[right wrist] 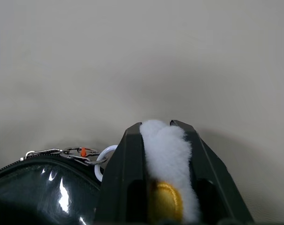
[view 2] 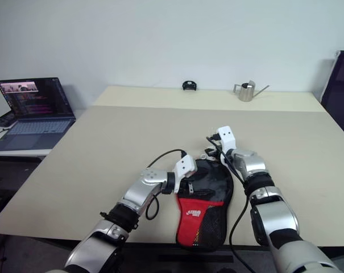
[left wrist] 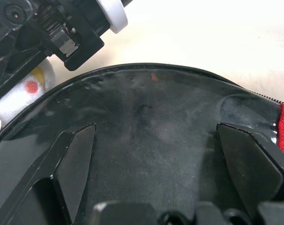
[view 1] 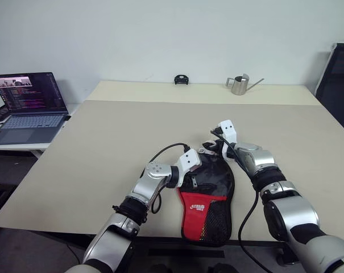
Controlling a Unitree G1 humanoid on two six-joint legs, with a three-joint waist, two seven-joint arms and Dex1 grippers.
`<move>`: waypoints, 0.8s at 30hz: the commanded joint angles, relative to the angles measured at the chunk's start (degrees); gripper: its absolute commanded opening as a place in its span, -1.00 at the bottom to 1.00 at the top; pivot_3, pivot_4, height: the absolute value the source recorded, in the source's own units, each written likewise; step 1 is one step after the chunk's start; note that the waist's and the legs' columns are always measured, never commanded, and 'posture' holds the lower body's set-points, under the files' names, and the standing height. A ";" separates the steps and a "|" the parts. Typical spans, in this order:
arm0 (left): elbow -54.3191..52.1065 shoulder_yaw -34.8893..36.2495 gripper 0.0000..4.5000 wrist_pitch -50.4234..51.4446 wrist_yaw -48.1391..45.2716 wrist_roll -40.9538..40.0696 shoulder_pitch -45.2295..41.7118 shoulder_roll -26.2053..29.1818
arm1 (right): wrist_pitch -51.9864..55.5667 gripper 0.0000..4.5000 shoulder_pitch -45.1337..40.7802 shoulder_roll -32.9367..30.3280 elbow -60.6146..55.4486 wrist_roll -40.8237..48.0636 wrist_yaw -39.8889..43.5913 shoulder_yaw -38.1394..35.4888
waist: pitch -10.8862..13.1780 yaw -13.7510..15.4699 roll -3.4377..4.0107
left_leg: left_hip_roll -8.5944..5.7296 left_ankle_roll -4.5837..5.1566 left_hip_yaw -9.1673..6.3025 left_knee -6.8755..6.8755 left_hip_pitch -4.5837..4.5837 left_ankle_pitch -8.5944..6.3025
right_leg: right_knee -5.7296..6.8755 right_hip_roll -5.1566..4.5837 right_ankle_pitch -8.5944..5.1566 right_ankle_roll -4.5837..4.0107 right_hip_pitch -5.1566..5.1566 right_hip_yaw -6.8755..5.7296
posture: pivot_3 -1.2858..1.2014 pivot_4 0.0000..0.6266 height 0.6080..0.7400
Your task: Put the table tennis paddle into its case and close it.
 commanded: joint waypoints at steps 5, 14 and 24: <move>2.45 -2.84 1.00 0.29 0.21 2.46 2.44 -0.34 | -1.72 -0.79 -1.23 -1.32 -1.65 -1.28 -1.05 -0.34 | 0.00 0.09 0.00 | -0.01 -0.01 0.00 0.00 0.00 0.00 | 0.00 0.00 0.00 0.00 0.01 0.00 | 0.03 -0.52 1.00; 3.88 -2.84 1.00 0.37 -0.22 2.10 2.77 -0.87 | -2.13 -0.79 -2.83 -6.94 -2.24 -2.33 -0.30 -1.32 | 0.00 0.51 0.00 | -0.06 -0.01 -0.03 0.01 -0.02 0.00 | -0.03 -0.03 0.00 0.00 0.02 -0.02 | 0.03 -0.52 1.00; 5.29 -3.09 1.00 -0.44 -0.74 2.29 2.79 -1.07 | 7.04 -0.80 5.70 -13.12 -16.91 -1.62 3.88 -0.17 | -0.03 0.75 0.04 | -0.11 0.01 -0.11 0.02 -0.04 0.00 | -0.08 -0.07 0.00 0.00 0.10 -0.08 | 0.03 -0.52 1.00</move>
